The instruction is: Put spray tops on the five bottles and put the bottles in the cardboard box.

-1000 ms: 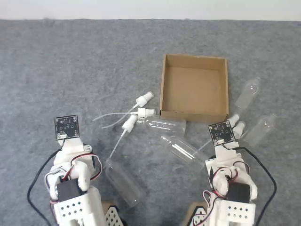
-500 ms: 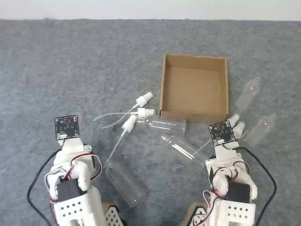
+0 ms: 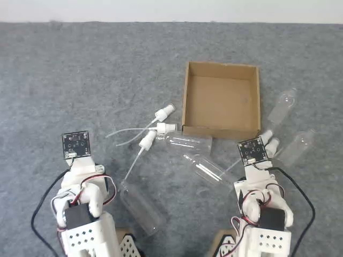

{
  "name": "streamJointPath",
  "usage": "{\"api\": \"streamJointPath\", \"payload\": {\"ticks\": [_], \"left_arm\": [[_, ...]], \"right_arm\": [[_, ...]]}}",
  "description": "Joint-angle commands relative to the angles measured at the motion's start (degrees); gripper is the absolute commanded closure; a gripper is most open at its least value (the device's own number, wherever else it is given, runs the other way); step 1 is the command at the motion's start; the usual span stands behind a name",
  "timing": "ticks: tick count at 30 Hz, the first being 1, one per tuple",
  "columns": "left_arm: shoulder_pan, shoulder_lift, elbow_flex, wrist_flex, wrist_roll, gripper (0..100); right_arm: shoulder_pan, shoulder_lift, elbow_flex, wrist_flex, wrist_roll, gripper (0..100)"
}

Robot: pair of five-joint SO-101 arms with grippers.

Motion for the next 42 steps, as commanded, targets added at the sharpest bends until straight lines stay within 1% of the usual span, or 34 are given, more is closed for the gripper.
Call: {"api": "streamJointPath", "payload": {"ticks": [1,17,24,27,30,34,37,42], "left_arm": [[-0.2,-0.3,-0.9,0.2,-0.4,99],[-0.1,-0.3,-0.9,0.3,-0.4,99],[4.5,-0.3,-0.9,0.2,-0.4,99],[4.7,-0.3,-0.9,0.2,-0.4,99],[4.7,-0.3,-0.9,0.1,-0.4,99],[4.6,-0.3,-0.9,0.1,-0.4,99],[4.4,-0.3,-0.9,0.1,-0.4,99],[4.4,-0.3,-0.9,0.1,-0.4,99]], "right_arm": [[0.3,0.2,1.3,0.4,0.4,97.8],[0.1,0.2,1.3,0.4,0.4,98.0],[0.4,0.1,1.3,-0.4,0.5,97.9],[1.9,0.1,1.3,-5.2,0.6,97.9],[3.6,0.1,1.3,-12.3,0.6,97.8],[7.2,0.1,-0.2,-20.3,0.6,97.7],[9.1,0.2,-5.0,-19.5,0.6,97.7],[7.7,0.9,-15.4,-13.2,0.6,97.7]]}}
